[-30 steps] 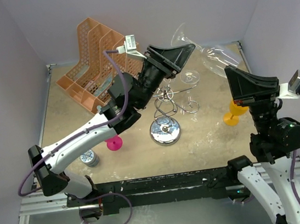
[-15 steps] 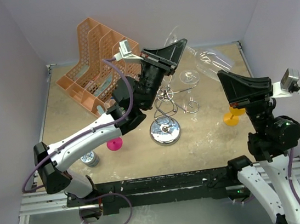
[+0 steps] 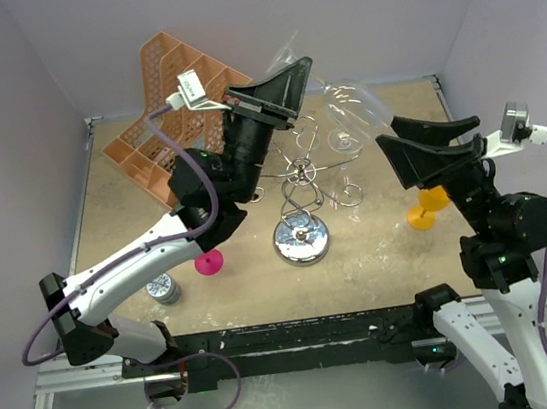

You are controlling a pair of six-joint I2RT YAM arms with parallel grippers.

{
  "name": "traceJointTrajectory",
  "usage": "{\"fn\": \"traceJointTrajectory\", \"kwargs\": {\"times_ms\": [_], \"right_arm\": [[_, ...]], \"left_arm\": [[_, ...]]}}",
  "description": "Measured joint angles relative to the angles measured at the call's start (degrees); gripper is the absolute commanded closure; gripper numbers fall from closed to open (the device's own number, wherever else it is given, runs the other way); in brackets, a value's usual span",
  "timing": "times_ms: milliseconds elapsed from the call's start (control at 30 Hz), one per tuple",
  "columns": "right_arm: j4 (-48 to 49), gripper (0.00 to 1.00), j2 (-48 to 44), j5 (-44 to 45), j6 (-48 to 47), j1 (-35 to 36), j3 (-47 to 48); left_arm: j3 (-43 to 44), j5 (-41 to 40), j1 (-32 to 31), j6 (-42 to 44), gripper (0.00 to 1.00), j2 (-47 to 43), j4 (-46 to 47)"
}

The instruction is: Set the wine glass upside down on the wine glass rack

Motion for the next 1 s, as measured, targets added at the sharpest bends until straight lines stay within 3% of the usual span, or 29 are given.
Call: {"fn": "traceJointTrajectory", "kwargs": {"times_ms": [133,367,600,733,1000], "right_arm": [[-4.5,0.19,-0.2,-1.2,-2.3,0.0,2.2],[-13.0,0.21,-4.2,-3.5,-7.0,0.0,2.1],[-13.9,0.22,-2.8,-15.0,-12.5,0.0,6.7],[-13.9,0.22,-2.1,-16.2,-14.6,0.0,7.6],[-16.3,0.26,6.5,-17.9,-19.7,0.0,15.2]], "left_arm": [[0.2,1.2,0.0,6.2,1.00,-3.3,-1.6],[4.0,8.6,0.0,16.2,1.00,-4.9,-10.2],[6.8,12.7,0.0,23.7,1.00,-5.0,-23.5],[6.6,13.9,0.0,26.1,1.00,-5.1,-29.6],[4.8,17.6,0.0,26.6,1.00,-8.3,-33.3]]}}
